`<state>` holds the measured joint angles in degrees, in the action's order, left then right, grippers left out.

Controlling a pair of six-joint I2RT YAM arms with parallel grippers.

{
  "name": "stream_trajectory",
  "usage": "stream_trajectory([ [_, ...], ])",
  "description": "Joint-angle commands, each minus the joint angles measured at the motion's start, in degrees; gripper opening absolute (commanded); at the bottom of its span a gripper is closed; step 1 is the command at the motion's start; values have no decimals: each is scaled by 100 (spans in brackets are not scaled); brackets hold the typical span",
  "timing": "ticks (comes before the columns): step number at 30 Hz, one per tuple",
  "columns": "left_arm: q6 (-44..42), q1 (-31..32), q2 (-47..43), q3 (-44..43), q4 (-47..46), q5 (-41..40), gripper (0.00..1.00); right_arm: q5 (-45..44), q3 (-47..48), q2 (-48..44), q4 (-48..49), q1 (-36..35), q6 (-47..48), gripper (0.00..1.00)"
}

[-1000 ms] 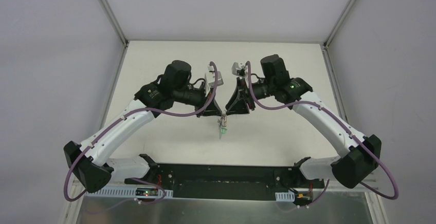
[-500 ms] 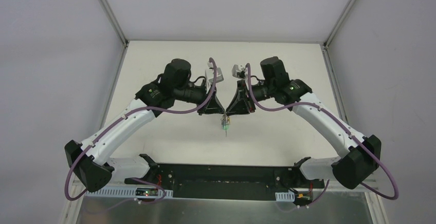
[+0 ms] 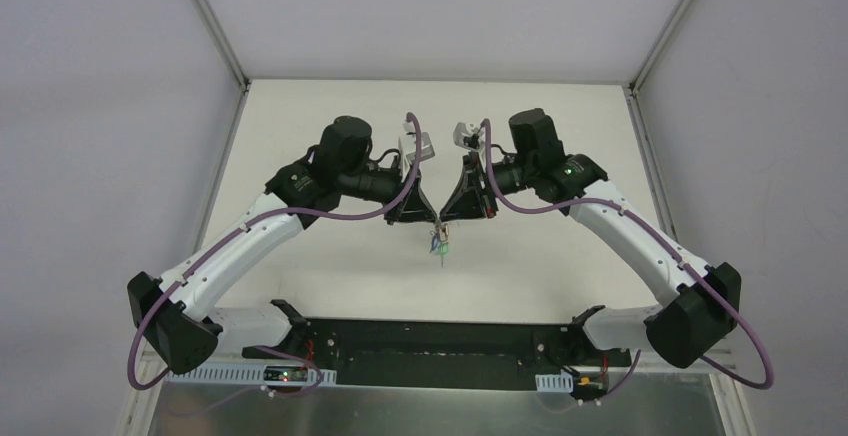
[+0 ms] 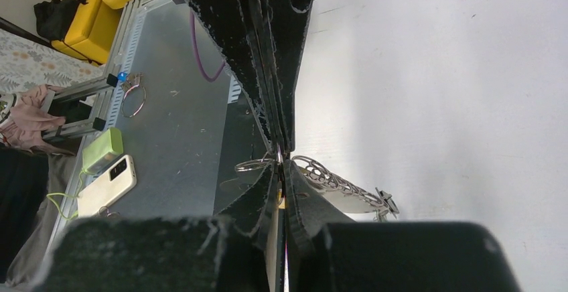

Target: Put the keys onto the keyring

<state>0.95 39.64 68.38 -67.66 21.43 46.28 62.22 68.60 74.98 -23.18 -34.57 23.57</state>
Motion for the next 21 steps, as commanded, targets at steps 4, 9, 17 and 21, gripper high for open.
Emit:
stream_trajectory([
  [4,143,-94,-75,-3,-351,214,0,226,-28,-195,248,35,-39,4],
  [9,170,-121,-96,36,-406,233,0,95,42,-203,128,33,36,0],
  [17,-890,-132,-188,-32,113,-196,15,-964,700,-4,-1054,-334,854,0],
  [21,-1842,-131,-286,-140,591,-597,22,-1622,979,97,-1521,-609,1192,0],
])
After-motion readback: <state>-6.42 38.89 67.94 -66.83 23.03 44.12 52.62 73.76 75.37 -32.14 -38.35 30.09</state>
